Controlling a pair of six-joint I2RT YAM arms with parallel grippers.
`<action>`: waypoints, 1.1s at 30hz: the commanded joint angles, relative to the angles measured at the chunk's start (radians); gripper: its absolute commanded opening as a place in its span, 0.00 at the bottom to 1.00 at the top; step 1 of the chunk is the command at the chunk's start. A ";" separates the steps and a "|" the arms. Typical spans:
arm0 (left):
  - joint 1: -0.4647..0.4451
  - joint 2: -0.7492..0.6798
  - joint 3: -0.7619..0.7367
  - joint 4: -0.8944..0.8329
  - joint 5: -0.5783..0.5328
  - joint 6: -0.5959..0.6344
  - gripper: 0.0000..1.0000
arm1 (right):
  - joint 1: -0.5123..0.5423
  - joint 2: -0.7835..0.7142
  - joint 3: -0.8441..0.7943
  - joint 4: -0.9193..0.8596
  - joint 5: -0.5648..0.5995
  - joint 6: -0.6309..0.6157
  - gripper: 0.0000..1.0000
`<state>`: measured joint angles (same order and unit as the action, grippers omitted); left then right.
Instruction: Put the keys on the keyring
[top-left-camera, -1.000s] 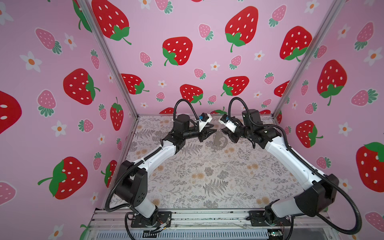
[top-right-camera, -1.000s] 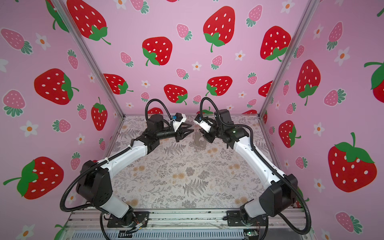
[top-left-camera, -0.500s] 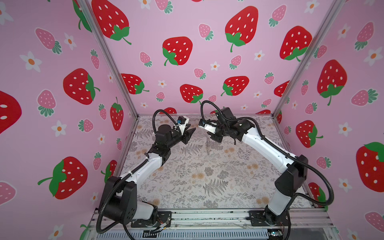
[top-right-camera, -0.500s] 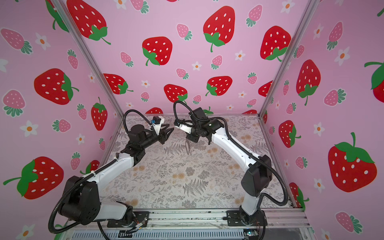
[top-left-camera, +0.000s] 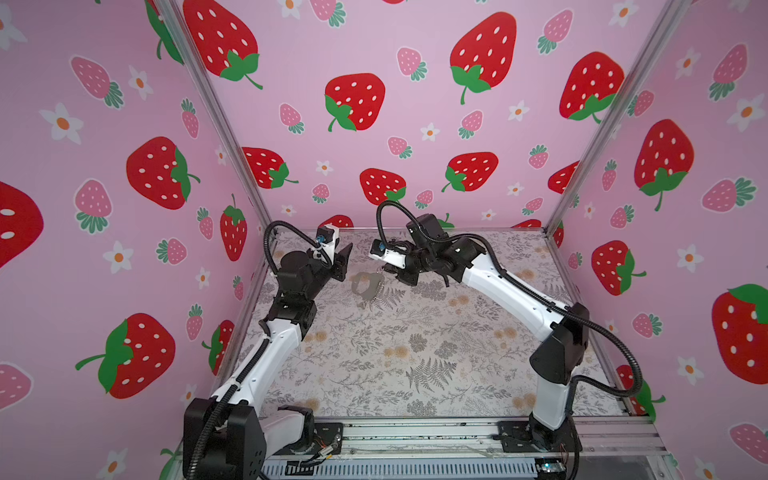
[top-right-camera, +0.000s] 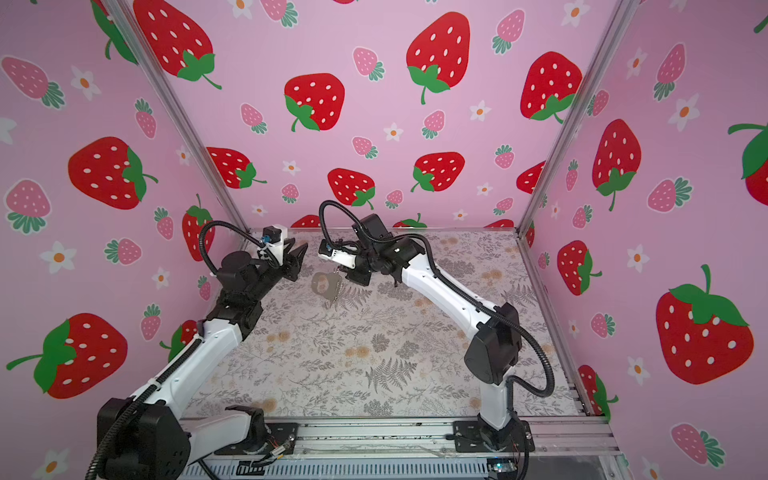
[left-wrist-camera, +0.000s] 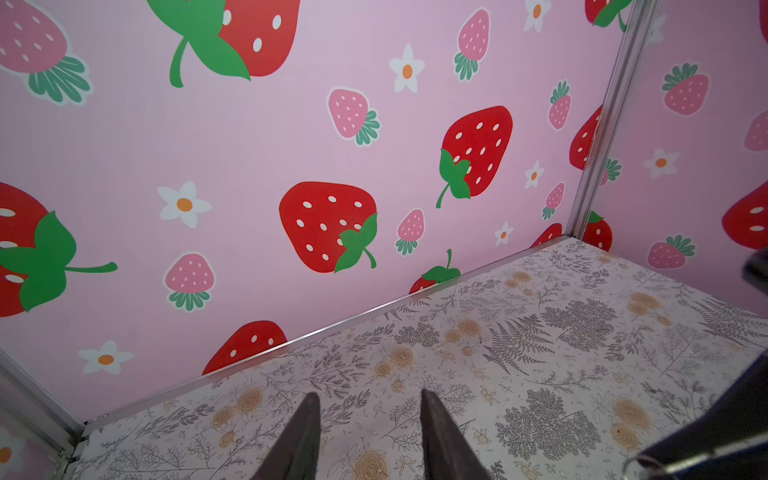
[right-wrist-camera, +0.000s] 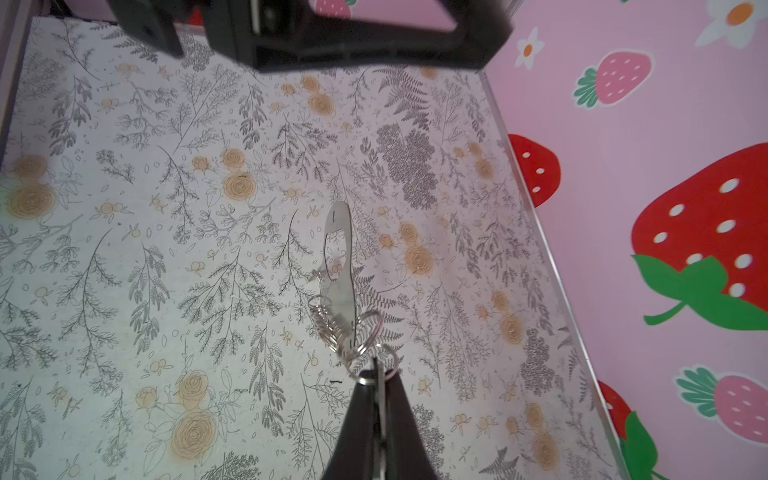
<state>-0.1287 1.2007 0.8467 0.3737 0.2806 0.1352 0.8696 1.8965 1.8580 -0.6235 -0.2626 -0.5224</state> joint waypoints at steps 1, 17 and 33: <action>0.003 0.034 -0.014 -0.026 0.007 -0.003 0.42 | -0.012 -0.017 -0.120 0.027 -0.017 0.012 0.00; -0.093 0.292 0.133 -0.076 0.104 -0.006 0.43 | -0.194 -0.110 -0.552 0.139 -0.039 0.046 0.00; -0.134 0.483 0.293 -0.167 0.164 -0.002 0.43 | -0.267 -0.004 -0.624 0.073 0.194 -0.025 0.00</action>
<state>-0.2592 1.6775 1.0996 0.2188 0.4202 0.1310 0.6128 1.8763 1.2491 -0.5198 -0.1246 -0.5156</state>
